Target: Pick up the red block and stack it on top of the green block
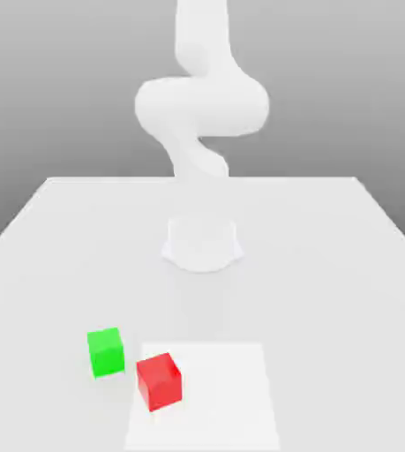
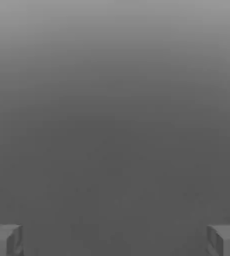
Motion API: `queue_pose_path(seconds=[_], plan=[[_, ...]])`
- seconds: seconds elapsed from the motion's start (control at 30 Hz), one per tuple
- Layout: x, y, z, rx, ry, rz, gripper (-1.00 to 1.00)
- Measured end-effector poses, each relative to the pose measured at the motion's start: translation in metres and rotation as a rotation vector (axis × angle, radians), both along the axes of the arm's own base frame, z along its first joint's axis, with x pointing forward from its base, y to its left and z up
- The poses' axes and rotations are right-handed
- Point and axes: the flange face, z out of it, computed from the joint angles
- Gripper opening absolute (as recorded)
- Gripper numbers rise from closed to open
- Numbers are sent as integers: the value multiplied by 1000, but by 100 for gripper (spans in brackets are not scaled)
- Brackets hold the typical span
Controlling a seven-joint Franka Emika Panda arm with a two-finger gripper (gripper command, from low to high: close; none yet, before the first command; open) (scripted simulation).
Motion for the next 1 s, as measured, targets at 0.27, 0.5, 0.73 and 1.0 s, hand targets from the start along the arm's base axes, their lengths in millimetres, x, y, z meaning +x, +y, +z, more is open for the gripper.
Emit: queue_pose_path(seconds=[0.27, 0.5, 0.73, 1.0], plan=[[70, -23, -174, -87, 271, 137, 0], [71, -40, -327, -134, 500, 270, 0], [32, -54, -457, -153, 694, 395, 0], [28, -54, -513, -154, 706, 403, -100]])
